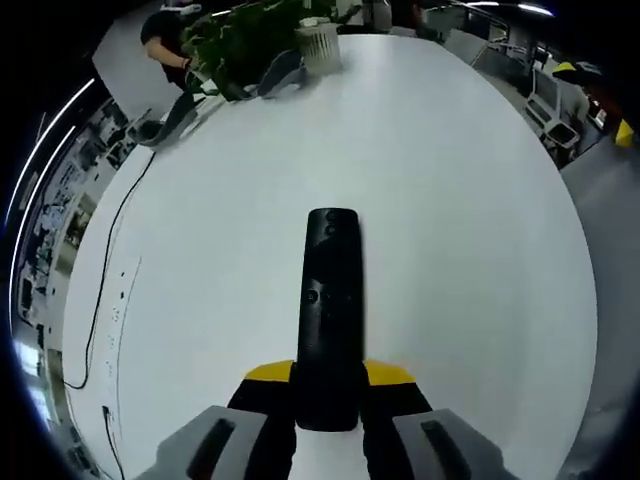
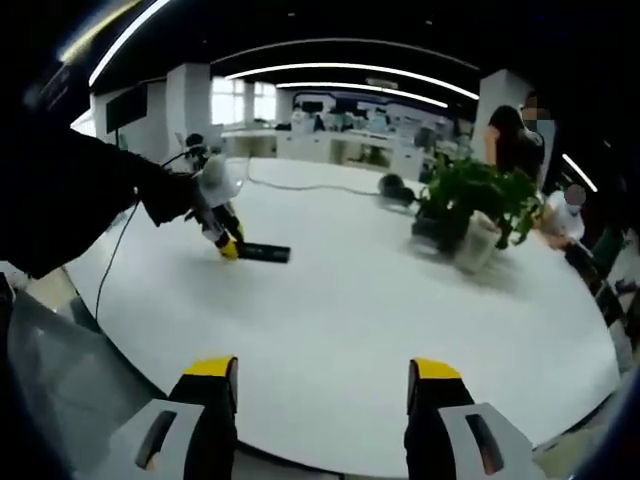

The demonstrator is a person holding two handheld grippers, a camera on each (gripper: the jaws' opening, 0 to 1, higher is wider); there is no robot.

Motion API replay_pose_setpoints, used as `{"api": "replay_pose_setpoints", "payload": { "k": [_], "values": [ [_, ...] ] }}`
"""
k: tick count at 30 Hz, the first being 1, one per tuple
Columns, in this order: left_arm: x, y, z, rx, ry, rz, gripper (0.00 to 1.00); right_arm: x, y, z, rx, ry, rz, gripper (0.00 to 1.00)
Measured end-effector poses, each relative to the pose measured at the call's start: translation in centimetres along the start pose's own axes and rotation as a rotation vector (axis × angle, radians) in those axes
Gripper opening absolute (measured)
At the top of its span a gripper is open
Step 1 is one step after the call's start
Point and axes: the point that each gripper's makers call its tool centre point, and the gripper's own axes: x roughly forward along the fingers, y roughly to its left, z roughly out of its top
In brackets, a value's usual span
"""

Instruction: Press the specified remote control buttons in sequence, fully releasing each button before pressing the next.

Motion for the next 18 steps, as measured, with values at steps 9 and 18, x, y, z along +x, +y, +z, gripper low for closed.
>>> {"api": "replay_pose_setpoints", "payload": {
  "k": [9,18],
  "values": [
    [-0.3,-1.5,-0.4,-0.038,0.011,0.013,0.22,-0.1,0.0,0.3,0.004,-0.019,0.003,0.67],
    [-0.8,-4.1,-1.0,-0.046,0.029,-0.005,0.22,-0.3,0.1,0.5,0.008,-0.036,0.01,0.67]
  ]
}}
